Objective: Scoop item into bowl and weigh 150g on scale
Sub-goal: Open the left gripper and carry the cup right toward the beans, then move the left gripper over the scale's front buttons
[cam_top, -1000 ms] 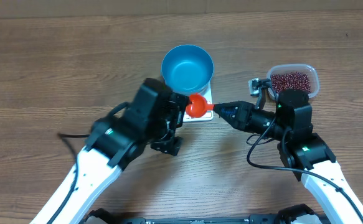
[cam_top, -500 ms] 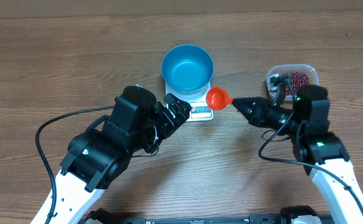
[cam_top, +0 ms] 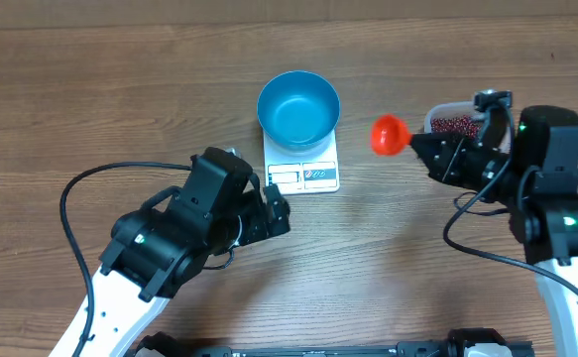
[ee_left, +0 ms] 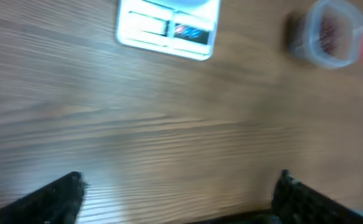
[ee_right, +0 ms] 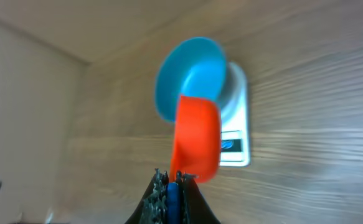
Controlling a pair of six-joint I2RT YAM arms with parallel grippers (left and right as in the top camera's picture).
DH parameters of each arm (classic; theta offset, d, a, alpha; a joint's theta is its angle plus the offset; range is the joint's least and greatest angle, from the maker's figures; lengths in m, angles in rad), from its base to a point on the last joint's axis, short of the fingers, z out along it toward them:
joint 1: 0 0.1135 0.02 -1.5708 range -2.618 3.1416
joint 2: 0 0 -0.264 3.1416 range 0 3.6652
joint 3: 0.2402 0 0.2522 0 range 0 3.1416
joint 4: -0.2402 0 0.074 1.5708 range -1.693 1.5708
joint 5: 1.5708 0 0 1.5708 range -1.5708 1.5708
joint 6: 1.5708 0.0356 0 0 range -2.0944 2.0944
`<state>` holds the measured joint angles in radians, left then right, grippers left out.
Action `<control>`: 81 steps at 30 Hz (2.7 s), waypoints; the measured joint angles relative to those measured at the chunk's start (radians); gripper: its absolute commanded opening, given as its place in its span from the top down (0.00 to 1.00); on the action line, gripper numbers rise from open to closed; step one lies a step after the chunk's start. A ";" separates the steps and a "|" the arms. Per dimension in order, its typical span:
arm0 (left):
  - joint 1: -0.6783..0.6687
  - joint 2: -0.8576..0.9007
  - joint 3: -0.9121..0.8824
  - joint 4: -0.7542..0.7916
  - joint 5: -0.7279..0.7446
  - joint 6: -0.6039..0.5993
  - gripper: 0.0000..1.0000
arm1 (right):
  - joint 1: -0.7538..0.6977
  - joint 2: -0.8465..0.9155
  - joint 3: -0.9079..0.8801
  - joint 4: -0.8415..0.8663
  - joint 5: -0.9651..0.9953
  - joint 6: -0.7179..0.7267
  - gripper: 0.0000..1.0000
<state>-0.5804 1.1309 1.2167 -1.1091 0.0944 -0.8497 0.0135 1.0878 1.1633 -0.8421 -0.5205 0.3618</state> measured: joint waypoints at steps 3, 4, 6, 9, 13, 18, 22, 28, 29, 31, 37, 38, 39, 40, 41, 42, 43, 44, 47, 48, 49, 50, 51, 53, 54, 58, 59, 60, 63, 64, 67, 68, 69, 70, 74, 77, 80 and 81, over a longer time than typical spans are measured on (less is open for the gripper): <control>0.000 0.021 0.000 -0.032 -0.047 0.069 0.51 | 0.000 0.000 0.069 -0.098 0.090 -0.005 0.96; 0.000 0.031 0.000 -0.035 -0.064 0.105 0.72 | 0.000 0.000 0.097 -0.135 0.130 -0.008 0.96; 0.000 0.047 0.000 -0.036 -0.091 0.145 0.96 | 0.000 0.000 0.135 -0.181 0.185 -0.010 0.96; 0.000 0.075 0.000 -0.031 -0.118 0.187 0.96 | 0.000 0.000 0.180 -0.237 0.245 -0.015 0.96; 0.000 0.113 0.000 0.002 -0.137 0.207 0.96 | 0.000 0.000 0.203 -0.277 0.283 -0.018 0.96; -0.031 0.142 0.000 0.068 -0.193 0.243 0.96 | 0.000 0.000 0.204 -0.298 0.301 -0.019 0.96; -0.152 0.142 0.000 0.166 -0.270 0.297 0.95 | 0.000 0.000 0.204 -0.296 0.314 -0.023 0.96; -0.319 0.155 0.000 0.225 -0.395 0.330 0.95 | 0.000 0.000 0.204 -0.294 0.328 -0.023 0.96; -0.333 0.163 0.000 0.229 -0.416 0.331 0.96 | 0.000 0.000 0.204 -0.291 0.330 -0.023 0.96; -0.350 0.191 0.000 0.240 -0.456 0.334 0.96 | 0.000 0.000 0.204 -0.283 0.330 -0.023 0.96; -0.354 0.333 -0.005 0.324 -0.500 0.334 0.96 | 0.000 0.000 0.204 -0.277 0.336 -0.023 0.96; -0.354 0.360 -0.005 0.340 -0.503 0.334 0.96 | 0.000 0.000 0.204 -0.277 0.337 -0.023 0.96; -0.354 0.385 -0.006 0.353 -0.504 0.334 0.96 | 0.000 0.000 0.204 -0.277 0.338 -0.023 0.96; -0.354 0.412 -0.008 0.367 -0.505 0.334 0.96 | 0.000 0.000 0.204 -0.277 0.338 -0.023 0.96; -0.354 0.433 -0.010 0.382 -0.507 0.334 0.96 | 0.000 0.000 0.204 -0.277 0.338 -0.023 0.96; -0.354 0.456 -0.013 0.394 -0.509 0.333 0.96 | 0.000 0.000 0.204 -0.277 0.338 -0.024 0.96; -0.354 0.474 -0.013 0.403 -0.511 0.333 0.96 | 0.000 0.000 0.204 -0.276 0.338 -0.025 0.96; -0.354 0.491 -0.013 0.410 -0.515 0.329 0.96 | 0.000 0.000 0.204 -0.277 0.338 -0.026 0.96; -0.354 0.534 -0.014 0.427 -0.528 0.324 0.96 | 0.000 0.000 0.204 -0.277 0.338 -0.026 0.96; -0.354 0.550 -0.014 0.435 -0.536 0.322 0.96 | 0.000 0.000 0.204 -0.277 0.338 -0.026 0.96; -0.354 0.562 -0.014 0.441 -0.543 0.321 0.96 | 0.000 0.000 0.204 -0.277 0.338 -0.027 0.96; -0.354 0.573 -0.014 0.446 -0.549 0.322 0.96 | 0.000 0.000 0.204 -0.277 0.338 -0.026 0.96; -0.354 0.586 -0.014 0.451 -0.556 0.322 0.96 | 0.000 0.000 0.204 -0.277 0.338 -0.026 0.96; -0.352 0.599 -0.014 0.459 -0.563 0.328 0.96 | 0.000 0.000 0.204 -0.277 0.339 -0.026 0.96; -0.350 0.600 -0.014 0.464 -0.564 0.330 0.96 | 0.000 0.000 0.204 -0.277 0.338 -0.026 0.96; -0.320 0.602 -0.022 0.524 -0.562 0.354 0.96 | 0.000 0.000 0.204 -0.277 0.339 -0.026 0.96; -0.306 0.602 -0.029 0.542 -0.558 0.360 0.96 | 0.000 0.000 0.204 -0.277 0.339 -0.026 0.96; -0.289 0.602 -0.038 0.556 -0.550 0.367 0.96 | 0.000 0.000 0.204 -0.277 0.340 -0.026 0.96; -0.234 0.603 -0.061 0.593 -0.517 0.398 0.96 | 0.000 0.000 0.204 -0.277 0.342 -0.026 0.96; -0.229 0.603 -0.062 0.595 -0.513 0.401 0.96 | 0.000 0.000 0.204 -0.277 0.341 -0.026 0.96; -0.207 0.603 -0.074 0.640 -0.477 0.446 0.96 | 0.000 0.000 0.204 -0.277 0.341 -0.026 0.96; -0.208 0.603 -0.079 0.650 -0.471 0.459 0.96 | 0.000 0.000 0.204 -0.277 0.341 -0.026 0.96; -0.213 0.603 -0.087 0.663 -0.469 0.468 0.96 | 0.000 0.000 0.204 -0.277 0.341 -0.026 0.96; -0.219 0.603 -0.097 0.677 -0.468 0.475 0.96 | 0.000 0.000 0.204 -0.277 0.341 -0.026 0.96; -0.239 0.603 -0.137 0.718 -0.467 0.492 0.96 | 0.000 0.000 0.204 -0.277 0.342 -0.026 0.96; -0.241 0.603 -0.150 0.735 -0.465 0.495 0.96 | 0.000 0.000 0.204 -0.277 0.342 -0.026 0.96; -0.241 0.603 -0.159 0.758 -0.465 0.495 0.96 | 0.000 0.000 0.204 -0.277 0.342 -0.026 0.96; -0.241 0.603 -0.163 0.764 -0.465 0.495 0.96 | 0.000 0.000 0.204 -0.277 0.341 -0.026 0.96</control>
<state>-0.8211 1.7340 1.0534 -0.3447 -0.3702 -0.3546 0.0135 1.0878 1.3670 -1.1191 -0.1791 0.3359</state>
